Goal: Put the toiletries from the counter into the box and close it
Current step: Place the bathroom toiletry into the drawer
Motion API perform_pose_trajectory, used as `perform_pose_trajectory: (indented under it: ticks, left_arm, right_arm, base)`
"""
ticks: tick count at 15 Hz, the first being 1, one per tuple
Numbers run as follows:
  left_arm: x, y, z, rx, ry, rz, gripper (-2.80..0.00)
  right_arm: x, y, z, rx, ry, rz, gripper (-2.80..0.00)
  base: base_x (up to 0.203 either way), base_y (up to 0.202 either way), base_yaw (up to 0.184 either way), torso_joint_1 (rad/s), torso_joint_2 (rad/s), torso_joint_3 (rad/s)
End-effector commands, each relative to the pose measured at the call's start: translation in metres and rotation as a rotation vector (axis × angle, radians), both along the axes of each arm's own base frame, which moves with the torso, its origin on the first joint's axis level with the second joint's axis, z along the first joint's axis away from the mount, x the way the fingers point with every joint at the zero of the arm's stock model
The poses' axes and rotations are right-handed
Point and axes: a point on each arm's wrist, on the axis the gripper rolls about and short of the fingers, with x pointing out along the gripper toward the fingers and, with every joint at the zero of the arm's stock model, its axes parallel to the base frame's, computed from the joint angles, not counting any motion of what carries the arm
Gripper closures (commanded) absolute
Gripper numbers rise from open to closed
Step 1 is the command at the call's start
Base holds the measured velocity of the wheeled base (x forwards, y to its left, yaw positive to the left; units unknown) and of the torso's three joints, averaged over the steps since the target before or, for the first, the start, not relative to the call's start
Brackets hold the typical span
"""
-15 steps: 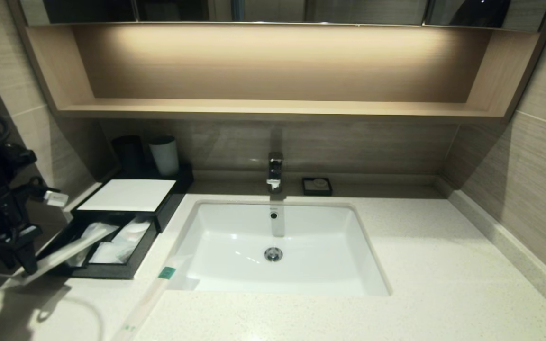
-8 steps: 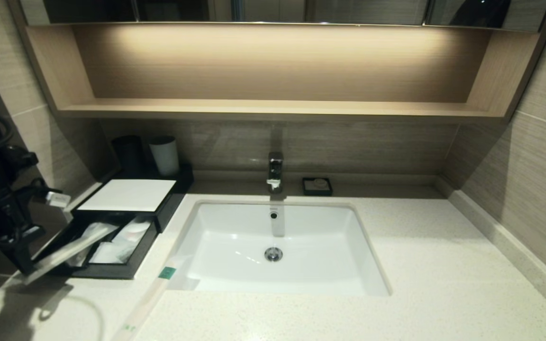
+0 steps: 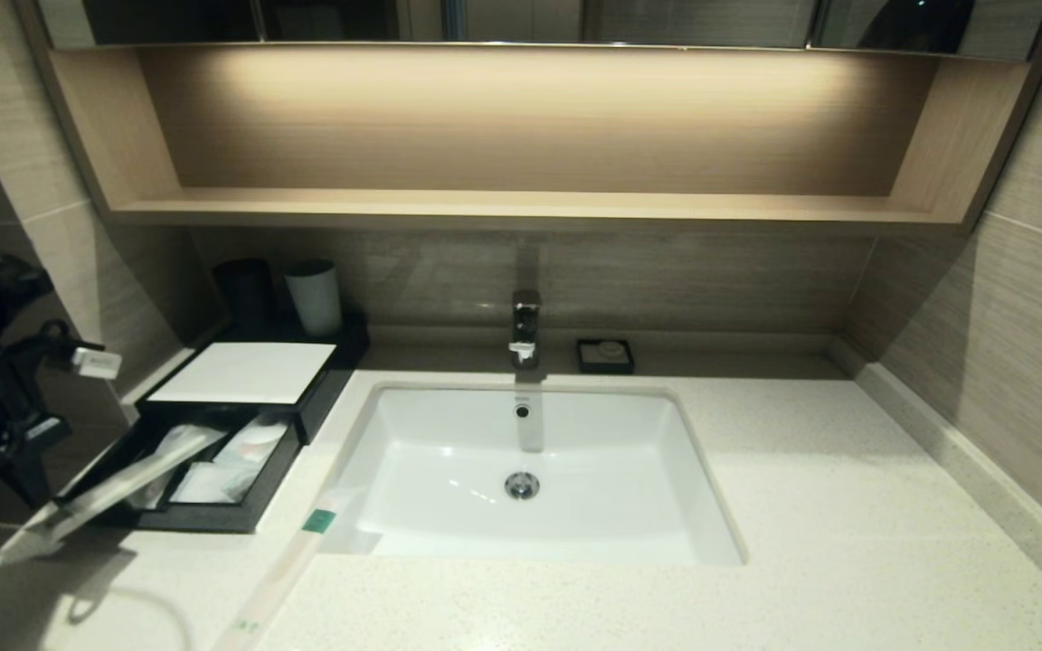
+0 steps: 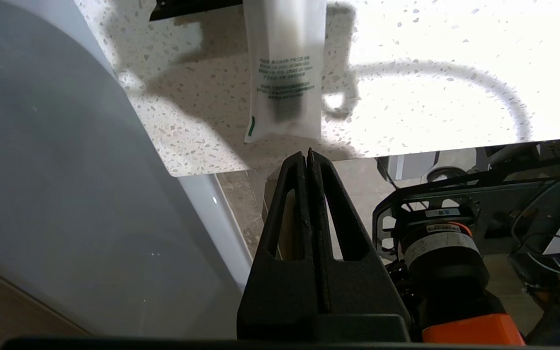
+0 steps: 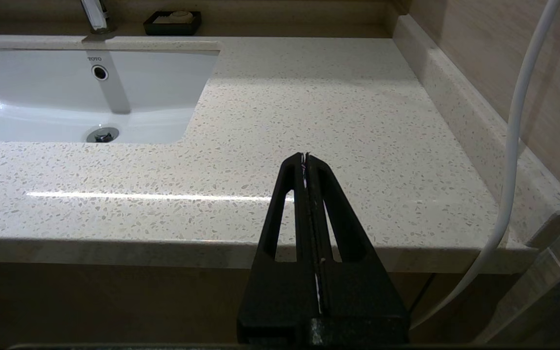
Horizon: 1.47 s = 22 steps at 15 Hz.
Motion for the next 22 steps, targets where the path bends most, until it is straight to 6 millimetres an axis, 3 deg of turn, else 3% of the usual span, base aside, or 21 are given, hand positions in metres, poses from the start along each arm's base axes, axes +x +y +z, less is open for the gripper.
perform_pose_trajectory:
  ticks: [1, 9, 22]
  left_arm:
    - [-0.002, 0.001, -0.002, 0.001, 0.020, 0.002, 0.00]
    - [0.005, 0.017, -0.027, -0.001, 0.116, 0.034, 0.00]
    - [0.011, 0.017, -0.043, -0.014, 0.142, 0.067, 0.00]
  right_arm:
    - [0.000, 0.000, 0.000, 0.000, 0.000, 0.000, 0.00]
    - [0.000, 0.000, 0.000, 0.000, 0.000, 0.000, 0.00]
    - [0.000, 0.000, 0.000, 0.000, 0.002, 0.000, 0.00]
  base:
    - [0.000, 0.000, 0.000, 0.000, 0.00, 0.000]
    - [0.000, 0.000, 0.000, 0.000, 0.00, 0.000]
    - [0.000, 0.000, 0.000, 0.000, 0.00, 0.000]
